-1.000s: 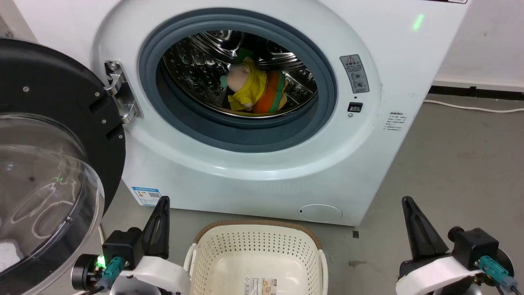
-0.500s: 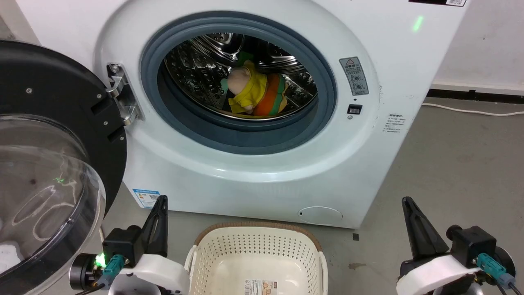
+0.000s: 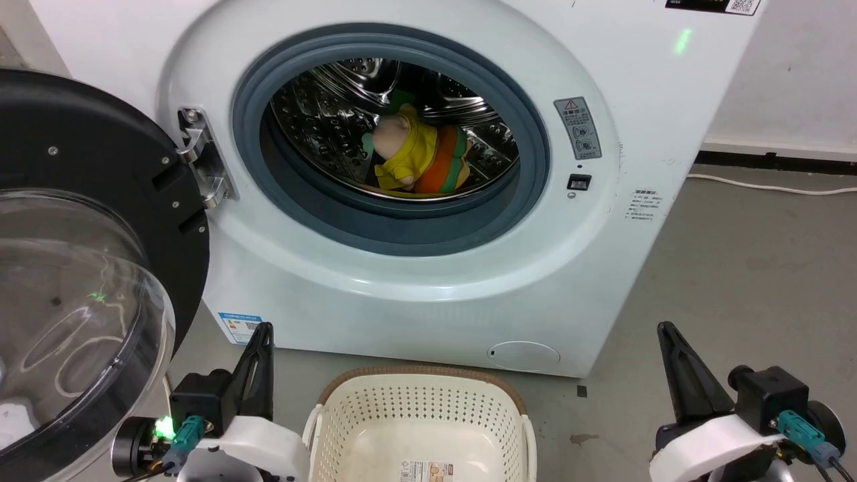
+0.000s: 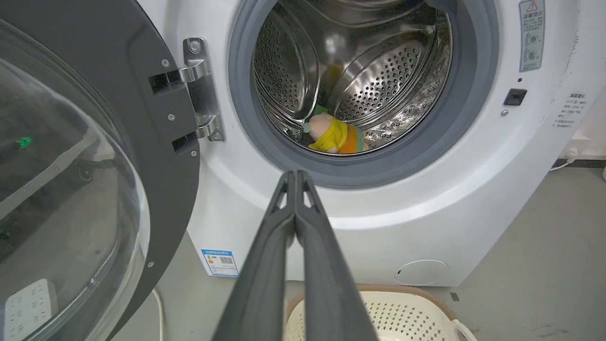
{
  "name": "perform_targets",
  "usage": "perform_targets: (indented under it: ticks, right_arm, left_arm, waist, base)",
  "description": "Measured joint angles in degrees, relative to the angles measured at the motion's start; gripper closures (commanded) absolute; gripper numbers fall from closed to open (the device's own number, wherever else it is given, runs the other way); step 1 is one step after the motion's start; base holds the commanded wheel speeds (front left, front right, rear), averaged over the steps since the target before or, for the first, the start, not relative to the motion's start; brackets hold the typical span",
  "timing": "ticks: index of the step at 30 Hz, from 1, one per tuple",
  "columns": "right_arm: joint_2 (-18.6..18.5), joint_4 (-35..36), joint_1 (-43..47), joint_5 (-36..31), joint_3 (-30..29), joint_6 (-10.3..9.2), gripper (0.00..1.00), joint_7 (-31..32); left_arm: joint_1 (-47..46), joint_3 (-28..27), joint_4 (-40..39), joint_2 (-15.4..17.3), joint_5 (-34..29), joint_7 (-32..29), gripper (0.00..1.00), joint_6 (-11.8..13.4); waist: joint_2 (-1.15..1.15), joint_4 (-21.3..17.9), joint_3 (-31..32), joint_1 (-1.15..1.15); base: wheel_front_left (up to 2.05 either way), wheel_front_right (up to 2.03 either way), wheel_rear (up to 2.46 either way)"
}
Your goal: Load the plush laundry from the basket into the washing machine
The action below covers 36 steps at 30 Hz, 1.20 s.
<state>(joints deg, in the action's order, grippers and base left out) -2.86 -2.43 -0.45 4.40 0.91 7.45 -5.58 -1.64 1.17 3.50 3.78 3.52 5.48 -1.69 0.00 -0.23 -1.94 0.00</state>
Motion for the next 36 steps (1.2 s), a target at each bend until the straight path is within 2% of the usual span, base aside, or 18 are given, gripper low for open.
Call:
perform_targets:
  ticks: [36]
  right_arm:
    - [0.0, 1.6, 0.0, -3.3, -0.6, 0.00, 1.00, 4.3]
  left_arm:
    - [0.5, -0.6, -2.5, -0.7, -2.4, -4.2, 1.00, 1.1]
  waist:
    - [0.00, 0.2, 1.5, 0.00]
  base:
    - [0.00, 0.00, 0.00]
